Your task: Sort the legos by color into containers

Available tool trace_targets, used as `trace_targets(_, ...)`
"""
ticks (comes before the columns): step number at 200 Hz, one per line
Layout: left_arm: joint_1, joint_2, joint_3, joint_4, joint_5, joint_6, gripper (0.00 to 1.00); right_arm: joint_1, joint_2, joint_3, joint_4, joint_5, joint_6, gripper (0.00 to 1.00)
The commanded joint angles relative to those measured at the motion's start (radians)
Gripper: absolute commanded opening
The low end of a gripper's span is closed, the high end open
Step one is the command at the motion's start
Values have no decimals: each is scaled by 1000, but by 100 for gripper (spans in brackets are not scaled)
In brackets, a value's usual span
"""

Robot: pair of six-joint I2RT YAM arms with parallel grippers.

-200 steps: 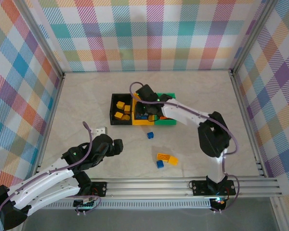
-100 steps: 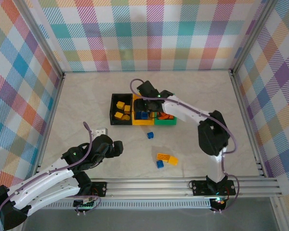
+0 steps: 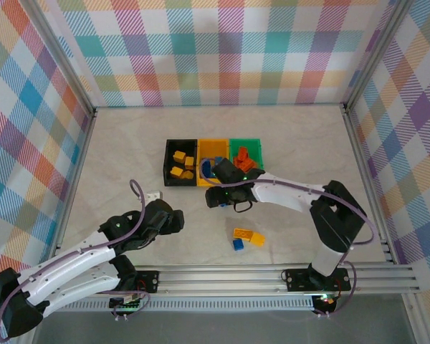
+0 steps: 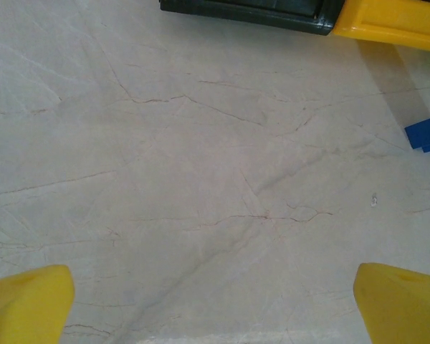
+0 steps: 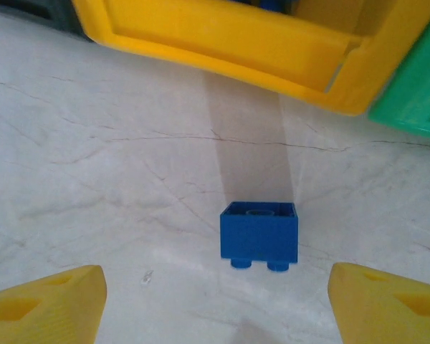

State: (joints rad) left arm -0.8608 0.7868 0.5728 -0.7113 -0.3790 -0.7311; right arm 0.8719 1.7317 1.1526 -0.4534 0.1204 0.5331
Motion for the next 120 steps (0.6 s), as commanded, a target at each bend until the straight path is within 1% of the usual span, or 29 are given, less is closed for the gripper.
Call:
trace_targets(1,3,8,27,-1,-13,-22,100,3,63,23,36,25,-34,79)
trace_targets(48,3,14,15,3,-4,-36,100,3,147,65,41,78,-52,71)
trace_targets(69,3,15,9,5,-4,-38,100,3,161,68,32,76,-40,60)
trace_targets(83,3,14,12,4,-4,-36,100,3,150,59,35,72,-30,50)
trace_targets(95,3,13,13,5,-3,-30,100,3,128,51,40,73,-24,44)
trace_targets(109,3,9,16,11,4,-26,100,3,85,45,49,73,-24,38)
trace_targets(120,3,9,18,19,11,-22,100,3,46,47,50,79,-25,37)
